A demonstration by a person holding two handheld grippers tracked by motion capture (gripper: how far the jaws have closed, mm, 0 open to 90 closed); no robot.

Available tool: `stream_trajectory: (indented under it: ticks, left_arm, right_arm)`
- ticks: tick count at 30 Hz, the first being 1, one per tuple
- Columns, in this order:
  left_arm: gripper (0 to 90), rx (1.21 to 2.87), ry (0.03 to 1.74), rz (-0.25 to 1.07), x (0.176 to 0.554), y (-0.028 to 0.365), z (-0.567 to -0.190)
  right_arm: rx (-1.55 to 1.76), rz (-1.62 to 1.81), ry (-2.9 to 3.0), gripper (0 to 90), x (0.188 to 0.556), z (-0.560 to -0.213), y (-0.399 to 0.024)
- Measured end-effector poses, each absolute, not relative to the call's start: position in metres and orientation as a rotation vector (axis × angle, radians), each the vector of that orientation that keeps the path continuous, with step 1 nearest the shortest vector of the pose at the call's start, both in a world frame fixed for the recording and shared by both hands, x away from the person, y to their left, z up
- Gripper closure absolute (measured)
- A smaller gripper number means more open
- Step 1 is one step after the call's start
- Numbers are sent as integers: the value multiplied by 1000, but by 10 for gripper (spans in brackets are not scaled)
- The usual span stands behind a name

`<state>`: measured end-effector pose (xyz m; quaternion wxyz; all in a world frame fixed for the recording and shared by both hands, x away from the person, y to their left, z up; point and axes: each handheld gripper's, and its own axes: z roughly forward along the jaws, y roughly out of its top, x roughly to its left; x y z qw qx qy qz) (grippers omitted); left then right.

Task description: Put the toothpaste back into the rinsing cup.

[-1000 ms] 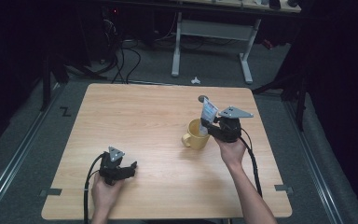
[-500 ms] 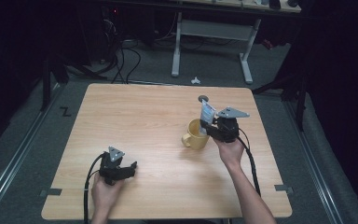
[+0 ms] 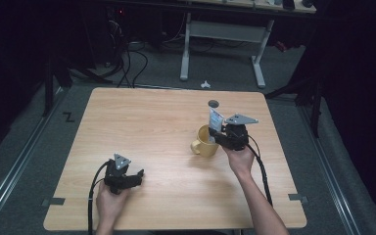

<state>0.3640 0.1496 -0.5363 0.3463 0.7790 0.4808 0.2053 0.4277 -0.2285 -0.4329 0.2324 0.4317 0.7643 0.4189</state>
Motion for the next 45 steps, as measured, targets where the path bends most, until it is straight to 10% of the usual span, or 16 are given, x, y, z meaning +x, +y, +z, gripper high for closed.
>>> stream_trajectory:
  ticks: [45]
  left_arm:
    - [221,2021,1247,533,364,150,-536]
  right_arm:
    - [1231,1029,2180,628,435,-460,-225]
